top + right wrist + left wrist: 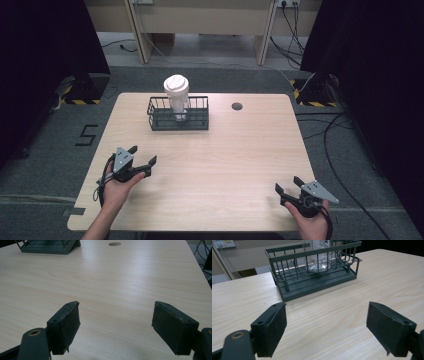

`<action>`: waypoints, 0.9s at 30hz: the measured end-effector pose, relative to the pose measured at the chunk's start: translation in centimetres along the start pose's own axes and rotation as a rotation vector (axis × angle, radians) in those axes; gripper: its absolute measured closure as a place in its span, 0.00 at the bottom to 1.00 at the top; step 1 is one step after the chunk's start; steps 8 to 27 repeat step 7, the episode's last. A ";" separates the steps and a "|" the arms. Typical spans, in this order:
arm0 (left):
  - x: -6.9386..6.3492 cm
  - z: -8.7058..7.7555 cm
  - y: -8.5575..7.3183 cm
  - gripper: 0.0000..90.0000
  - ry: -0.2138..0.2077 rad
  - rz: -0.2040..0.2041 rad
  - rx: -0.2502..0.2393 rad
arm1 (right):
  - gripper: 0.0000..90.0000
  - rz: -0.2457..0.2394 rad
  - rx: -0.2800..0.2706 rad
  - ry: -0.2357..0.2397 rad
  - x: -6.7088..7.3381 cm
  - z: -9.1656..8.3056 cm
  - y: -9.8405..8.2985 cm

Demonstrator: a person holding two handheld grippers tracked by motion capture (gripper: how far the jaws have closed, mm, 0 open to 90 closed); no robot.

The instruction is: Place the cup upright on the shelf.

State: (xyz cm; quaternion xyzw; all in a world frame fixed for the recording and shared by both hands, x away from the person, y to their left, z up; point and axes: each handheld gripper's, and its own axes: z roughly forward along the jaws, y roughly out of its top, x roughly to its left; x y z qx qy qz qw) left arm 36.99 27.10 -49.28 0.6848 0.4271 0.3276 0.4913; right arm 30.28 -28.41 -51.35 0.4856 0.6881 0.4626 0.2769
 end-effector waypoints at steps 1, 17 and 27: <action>-0.1 -0.1 -0.1 0.18 0.001 -0.001 -0.001 | 0.25 0.000 0.000 0.000 0.0 0.0 0.0; -0.6 -0.4 -0.8 0.18 -0.006 0.004 0.002 | 0.25 -0.018 0.003 0.002 0.1 0.0 0.0; -0.6 -0.4 -0.8 0.18 -0.006 0.004 0.002 | 0.25 -0.018 0.003 0.002 0.1 0.0 0.0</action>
